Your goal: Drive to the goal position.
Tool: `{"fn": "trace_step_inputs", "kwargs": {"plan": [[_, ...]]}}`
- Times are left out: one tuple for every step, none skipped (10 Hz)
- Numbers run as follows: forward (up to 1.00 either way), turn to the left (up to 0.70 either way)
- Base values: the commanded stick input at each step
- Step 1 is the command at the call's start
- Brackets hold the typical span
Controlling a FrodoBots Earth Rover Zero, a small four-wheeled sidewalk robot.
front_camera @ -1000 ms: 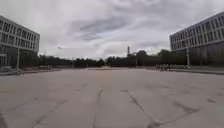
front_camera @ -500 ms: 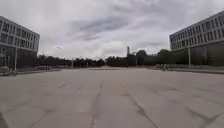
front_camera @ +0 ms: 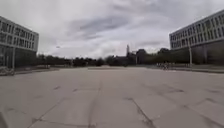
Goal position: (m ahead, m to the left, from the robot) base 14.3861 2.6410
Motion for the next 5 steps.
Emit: {"fn": "trace_step_inputs", "kwargs": {"plan": [[0.7, 0.0], [0.7, 0.0], [0.7, 0.0], [0.7, 0.0], [0.7, 0.0]]}}
